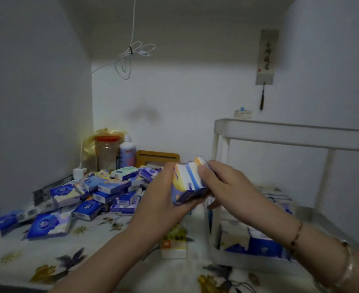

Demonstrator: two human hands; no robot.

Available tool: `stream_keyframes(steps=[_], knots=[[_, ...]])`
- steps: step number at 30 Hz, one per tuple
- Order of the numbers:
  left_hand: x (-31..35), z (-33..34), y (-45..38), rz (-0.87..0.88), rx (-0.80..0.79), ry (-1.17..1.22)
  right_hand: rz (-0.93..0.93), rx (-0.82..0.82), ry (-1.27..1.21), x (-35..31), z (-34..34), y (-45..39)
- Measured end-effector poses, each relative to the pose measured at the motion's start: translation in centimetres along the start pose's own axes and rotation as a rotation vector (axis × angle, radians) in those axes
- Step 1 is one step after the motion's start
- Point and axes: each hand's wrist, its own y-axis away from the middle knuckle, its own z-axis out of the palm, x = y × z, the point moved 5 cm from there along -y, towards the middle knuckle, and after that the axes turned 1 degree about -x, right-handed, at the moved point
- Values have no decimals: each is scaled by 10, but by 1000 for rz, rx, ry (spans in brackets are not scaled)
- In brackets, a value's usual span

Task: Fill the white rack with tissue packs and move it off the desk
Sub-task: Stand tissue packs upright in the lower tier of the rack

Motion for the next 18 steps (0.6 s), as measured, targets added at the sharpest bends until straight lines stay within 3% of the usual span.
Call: stream_keyframes(steps=[6,11,14,18], knots=[[60,40,-8,-35,-39,130,45,61,-146,9,-58,39],[98,82,-16,-311,-110,500,34,208,-323,36,-107,67],[101,118,-21,-555,-250,835,-9,242,-246,56,-122,85],[104,160,-23,-835,-303,1214,-97,149,89,67,-124,99]])
